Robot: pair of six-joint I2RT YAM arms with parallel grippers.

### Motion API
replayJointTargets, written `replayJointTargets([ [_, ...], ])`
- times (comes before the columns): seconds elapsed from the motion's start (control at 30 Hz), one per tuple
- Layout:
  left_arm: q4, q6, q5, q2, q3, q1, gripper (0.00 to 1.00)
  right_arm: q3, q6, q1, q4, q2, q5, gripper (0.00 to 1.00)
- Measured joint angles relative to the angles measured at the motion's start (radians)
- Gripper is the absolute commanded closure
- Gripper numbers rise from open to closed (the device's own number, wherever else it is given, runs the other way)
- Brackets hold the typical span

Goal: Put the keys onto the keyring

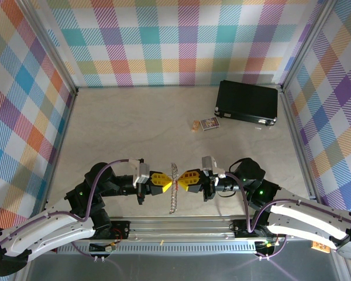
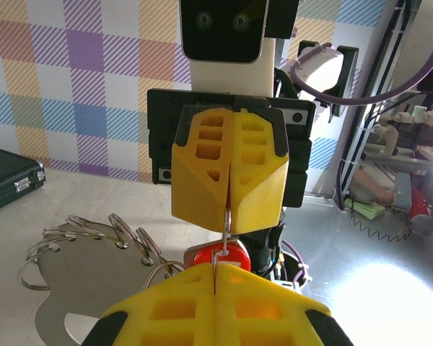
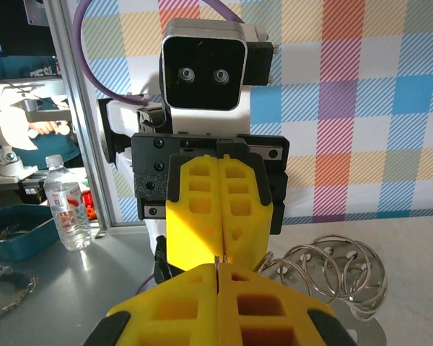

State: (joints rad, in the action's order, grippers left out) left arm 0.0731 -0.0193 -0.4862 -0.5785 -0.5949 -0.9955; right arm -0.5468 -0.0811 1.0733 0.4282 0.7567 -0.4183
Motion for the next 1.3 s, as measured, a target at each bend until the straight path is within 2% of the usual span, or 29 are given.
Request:
replayJointTargets([
  [1.3,0.000,0.000,-0.003,0.000,0.003,0.000,1.00,0.029,-0.021,0.000,0.077,0.009,0.014,1.00],
])
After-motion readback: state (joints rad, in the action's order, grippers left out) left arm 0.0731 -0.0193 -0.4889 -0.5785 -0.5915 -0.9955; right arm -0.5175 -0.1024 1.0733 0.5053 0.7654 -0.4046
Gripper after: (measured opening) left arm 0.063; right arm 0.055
